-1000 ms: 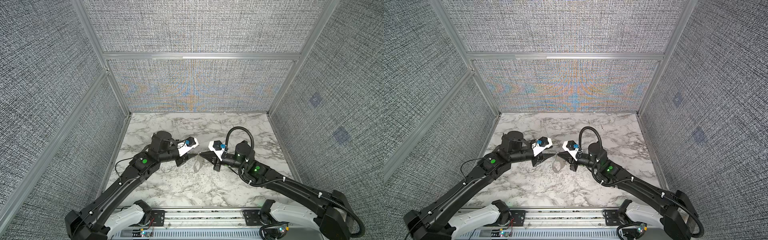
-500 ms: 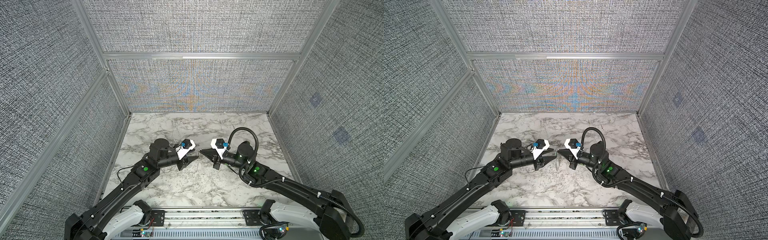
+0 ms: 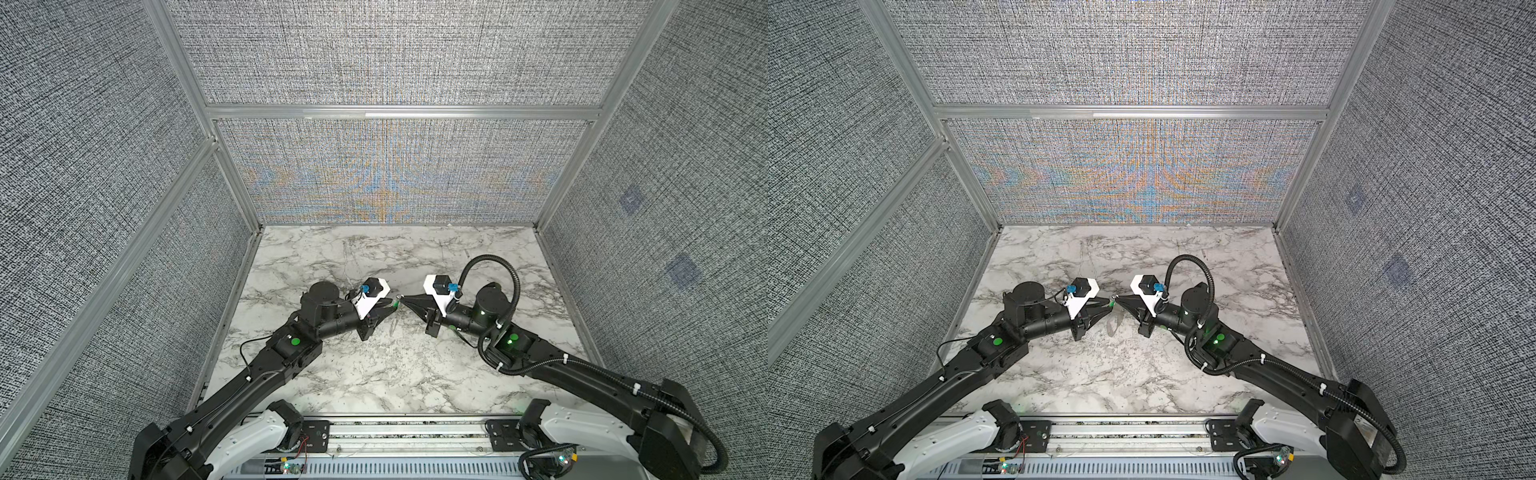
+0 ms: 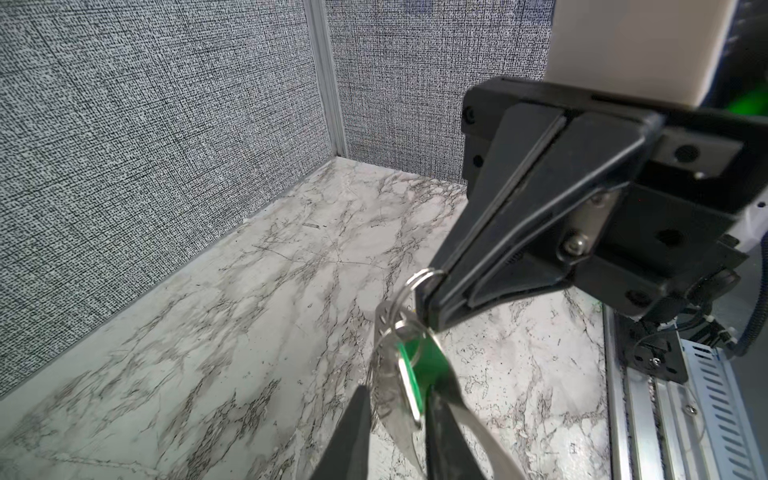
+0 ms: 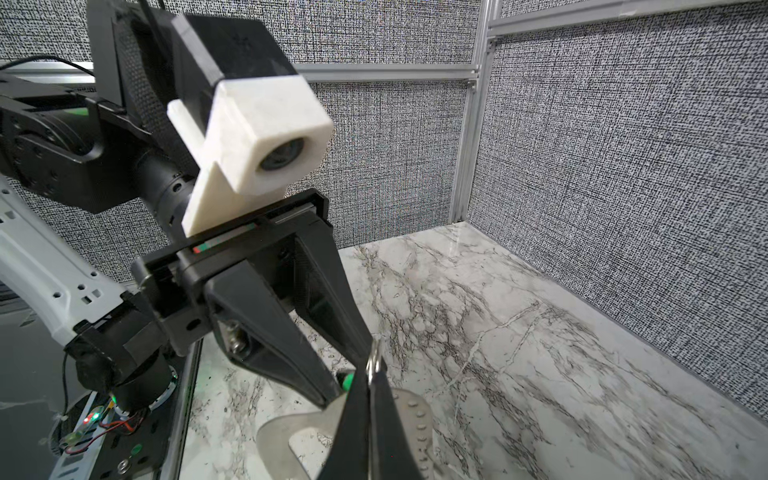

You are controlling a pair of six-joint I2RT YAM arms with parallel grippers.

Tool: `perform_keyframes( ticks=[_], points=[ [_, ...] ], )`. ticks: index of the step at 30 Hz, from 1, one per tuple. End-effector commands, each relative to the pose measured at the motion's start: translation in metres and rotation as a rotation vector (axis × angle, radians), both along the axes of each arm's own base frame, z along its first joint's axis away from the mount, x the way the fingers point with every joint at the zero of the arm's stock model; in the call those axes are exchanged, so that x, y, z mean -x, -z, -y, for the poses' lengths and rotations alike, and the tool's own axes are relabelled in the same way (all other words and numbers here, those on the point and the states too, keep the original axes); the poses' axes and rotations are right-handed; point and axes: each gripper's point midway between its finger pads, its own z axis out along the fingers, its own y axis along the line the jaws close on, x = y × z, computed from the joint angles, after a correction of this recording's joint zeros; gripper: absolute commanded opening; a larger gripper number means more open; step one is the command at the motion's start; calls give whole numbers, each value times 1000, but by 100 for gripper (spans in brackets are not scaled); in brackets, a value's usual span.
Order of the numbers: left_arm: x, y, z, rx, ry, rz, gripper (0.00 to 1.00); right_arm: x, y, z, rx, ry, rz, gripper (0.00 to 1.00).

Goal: Remove the keys from the keyring

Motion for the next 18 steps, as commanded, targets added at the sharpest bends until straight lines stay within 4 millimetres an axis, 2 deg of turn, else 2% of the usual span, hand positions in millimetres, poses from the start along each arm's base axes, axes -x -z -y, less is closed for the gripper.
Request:
perform_keyframes(
  ticks=[1,4,9,18],
  points=[
    [-2,-8,3,31,3,26,14,-2,-17,1,-59,14,30,0],
    [0,-7,4,30,20,20,0,-4,-20,3,-76,29,35,0],
    [5,-1,7,19,53,-7,0,-8,-23,10,-108,77,53,0],
    [11,3,16,2,114,-33,0,-10,-25,11,-129,87,62,0]
  ],
)
